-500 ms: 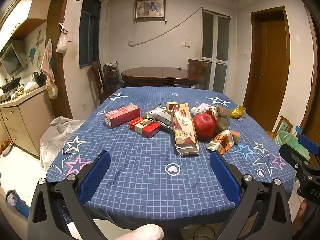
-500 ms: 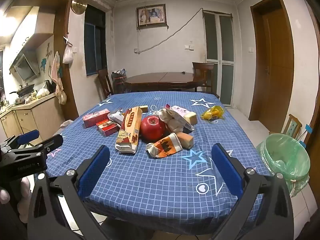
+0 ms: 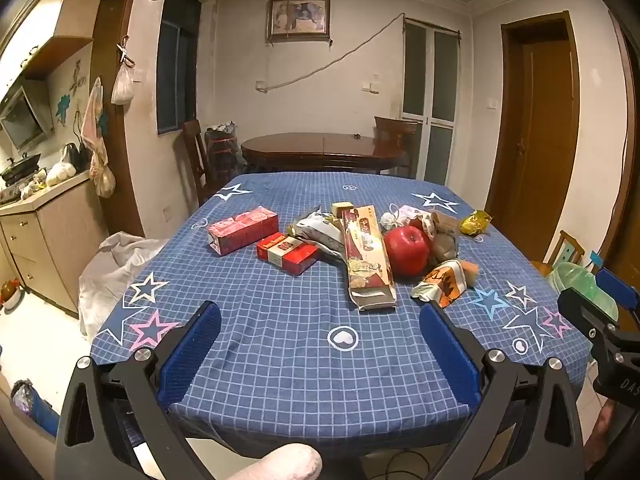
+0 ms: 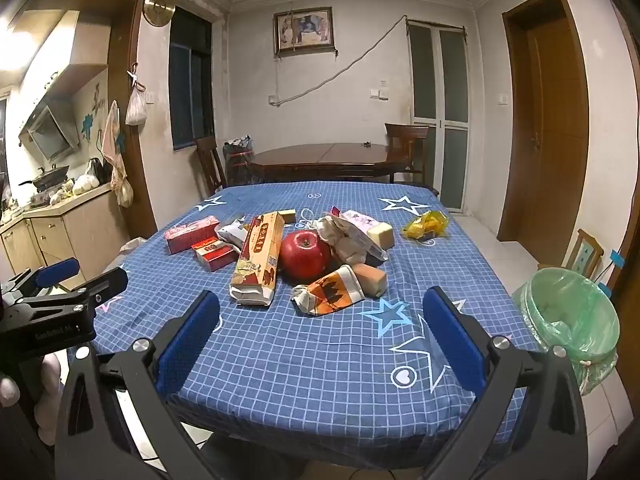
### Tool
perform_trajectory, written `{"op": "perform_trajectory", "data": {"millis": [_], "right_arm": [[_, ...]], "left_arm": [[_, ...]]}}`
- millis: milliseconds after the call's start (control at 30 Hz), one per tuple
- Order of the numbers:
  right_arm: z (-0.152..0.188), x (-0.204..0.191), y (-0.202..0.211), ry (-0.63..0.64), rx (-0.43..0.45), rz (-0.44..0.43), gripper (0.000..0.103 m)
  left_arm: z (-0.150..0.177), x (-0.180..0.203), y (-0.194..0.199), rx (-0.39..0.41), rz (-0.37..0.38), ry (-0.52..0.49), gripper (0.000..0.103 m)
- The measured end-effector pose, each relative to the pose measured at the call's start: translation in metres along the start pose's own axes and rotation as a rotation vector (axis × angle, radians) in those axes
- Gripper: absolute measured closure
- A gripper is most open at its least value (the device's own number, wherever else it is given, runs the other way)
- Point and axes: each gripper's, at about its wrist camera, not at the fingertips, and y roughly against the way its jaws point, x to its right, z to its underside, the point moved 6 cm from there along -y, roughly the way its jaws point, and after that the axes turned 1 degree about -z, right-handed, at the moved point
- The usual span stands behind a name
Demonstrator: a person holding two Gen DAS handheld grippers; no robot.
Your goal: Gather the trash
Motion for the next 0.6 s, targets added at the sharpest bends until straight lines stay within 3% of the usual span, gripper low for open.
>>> {"op": "perform_trajectory", "data": {"millis": [600], "right_arm": [[-0.0002, 0.0005, -0.0019, 0.001, -0.006, 0.000, 0.005]], "left_arm": [[0.0021, 0.0000, 0.0000, 0.002, -0.002, 0.003, 0.004]]}}
